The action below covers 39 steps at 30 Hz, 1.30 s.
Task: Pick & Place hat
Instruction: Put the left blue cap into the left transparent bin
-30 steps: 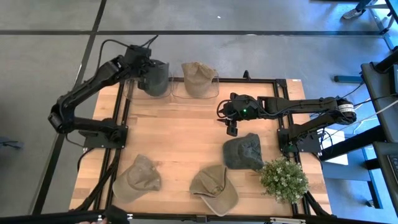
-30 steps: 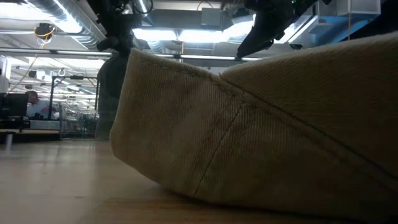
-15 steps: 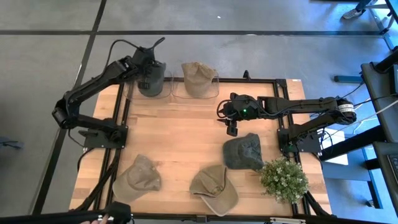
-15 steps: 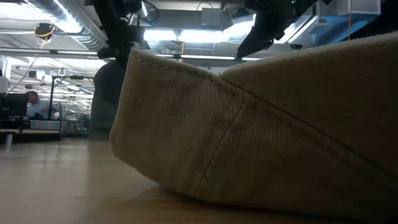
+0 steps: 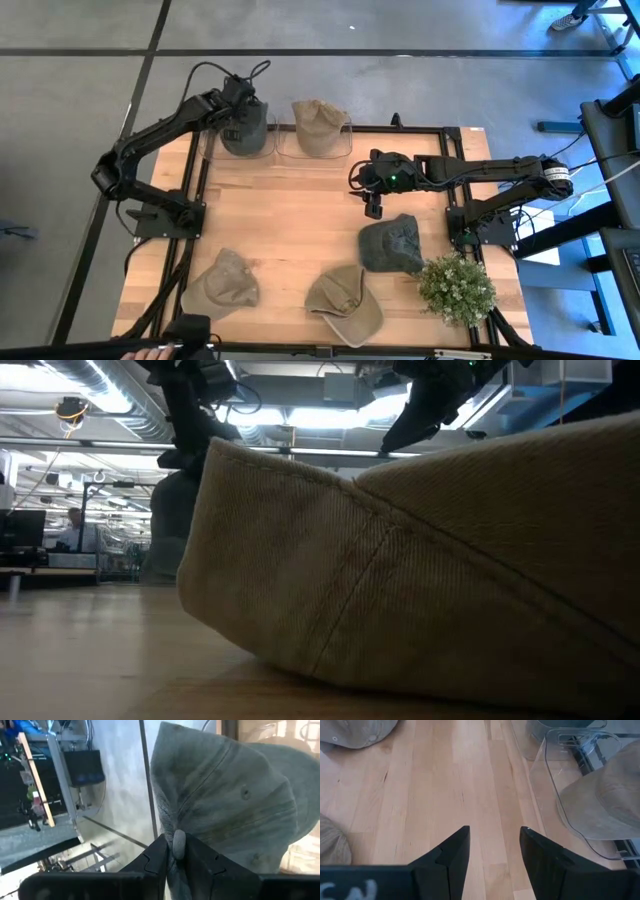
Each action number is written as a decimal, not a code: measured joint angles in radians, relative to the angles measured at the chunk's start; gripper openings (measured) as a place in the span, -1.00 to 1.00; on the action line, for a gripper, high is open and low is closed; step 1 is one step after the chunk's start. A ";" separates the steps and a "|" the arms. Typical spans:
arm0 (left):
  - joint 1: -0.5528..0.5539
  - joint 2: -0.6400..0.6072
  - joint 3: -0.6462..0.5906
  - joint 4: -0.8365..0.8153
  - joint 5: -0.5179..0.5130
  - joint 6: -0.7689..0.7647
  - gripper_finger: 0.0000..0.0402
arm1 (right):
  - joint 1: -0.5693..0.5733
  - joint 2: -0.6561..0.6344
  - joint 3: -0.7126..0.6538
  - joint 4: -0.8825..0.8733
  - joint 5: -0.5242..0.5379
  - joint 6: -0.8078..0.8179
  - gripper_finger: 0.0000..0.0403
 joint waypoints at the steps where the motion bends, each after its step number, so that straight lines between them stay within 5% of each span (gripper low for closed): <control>1: 0.000 0.000 0.000 0.000 -0.001 -0.005 -0.72 | 0.000 0.000 0.000 0.000 0.000 0.000 -0.14; 14: 0.000 0.000 0.000 0.003 0.131 -0.102 -0.72 | 0.000 0.000 0.000 0.001 0.000 0.001 -0.14; 23: 0.000 0.000 0.000 0.003 0.059 -0.104 -0.69 | 0.000 0.000 0.000 0.001 0.000 0.001 -0.14; 39: 0.000 0.001 0.000 0.096 0.025 -0.007 -0.26 | 0.000 0.000 0.000 0.001 0.000 0.009 -0.14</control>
